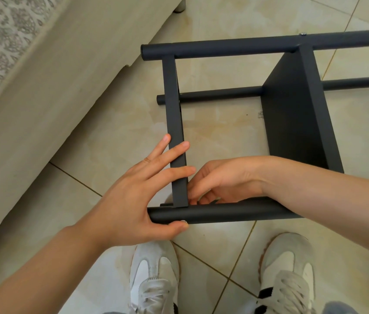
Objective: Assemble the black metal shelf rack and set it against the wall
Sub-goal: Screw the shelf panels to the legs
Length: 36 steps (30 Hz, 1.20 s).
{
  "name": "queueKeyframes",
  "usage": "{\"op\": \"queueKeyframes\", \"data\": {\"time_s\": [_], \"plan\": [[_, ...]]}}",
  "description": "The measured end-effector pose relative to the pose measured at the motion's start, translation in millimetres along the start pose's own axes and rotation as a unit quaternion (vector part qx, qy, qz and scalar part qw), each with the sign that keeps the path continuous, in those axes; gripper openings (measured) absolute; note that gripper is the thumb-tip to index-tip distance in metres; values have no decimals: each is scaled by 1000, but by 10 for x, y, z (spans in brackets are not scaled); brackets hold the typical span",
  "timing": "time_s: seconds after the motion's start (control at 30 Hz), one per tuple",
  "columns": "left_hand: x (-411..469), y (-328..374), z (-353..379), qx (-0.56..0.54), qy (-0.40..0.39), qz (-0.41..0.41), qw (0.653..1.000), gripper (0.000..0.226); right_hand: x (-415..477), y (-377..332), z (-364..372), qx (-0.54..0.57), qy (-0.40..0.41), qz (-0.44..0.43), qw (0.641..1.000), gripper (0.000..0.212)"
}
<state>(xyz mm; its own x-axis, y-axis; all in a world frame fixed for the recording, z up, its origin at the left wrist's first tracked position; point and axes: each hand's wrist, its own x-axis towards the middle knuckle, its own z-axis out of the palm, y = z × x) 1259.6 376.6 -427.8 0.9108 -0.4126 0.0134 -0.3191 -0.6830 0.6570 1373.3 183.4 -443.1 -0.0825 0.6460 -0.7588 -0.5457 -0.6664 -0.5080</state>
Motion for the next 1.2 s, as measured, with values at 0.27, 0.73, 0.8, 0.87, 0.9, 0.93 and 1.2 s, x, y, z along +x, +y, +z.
{"op": "queueKeyframes", "data": {"time_s": [0.27,0.73,0.8,0.87,0.9,0.93,1.2], "plan": [[-2,2,-1,0,3,1,1000,72,45,-3,36,-11,3,4,1000,12],[0,-2,1,-2,5,0,1000,73,24,-22,49,-8,-4,5,1000,14],[-1,-4,0,-2,4,0,1000,72,11,-20,34,-12,-2,5,1000,11],[-3,-6,2,-2,3,0,1000,73,26,-12,43,-24,11,8,1000,12],[-2,-7,5,-2,3,0,1000,73,35,-9,52,-31,18,10,999,13],[-2,-6,7,-1,3,0,1000,73,42,-9,60,-37,22,10,999,15],[-3,-7,13,-3,4,0,1000,72,36,-4,41,-8,5,-19,1000,10]]}}
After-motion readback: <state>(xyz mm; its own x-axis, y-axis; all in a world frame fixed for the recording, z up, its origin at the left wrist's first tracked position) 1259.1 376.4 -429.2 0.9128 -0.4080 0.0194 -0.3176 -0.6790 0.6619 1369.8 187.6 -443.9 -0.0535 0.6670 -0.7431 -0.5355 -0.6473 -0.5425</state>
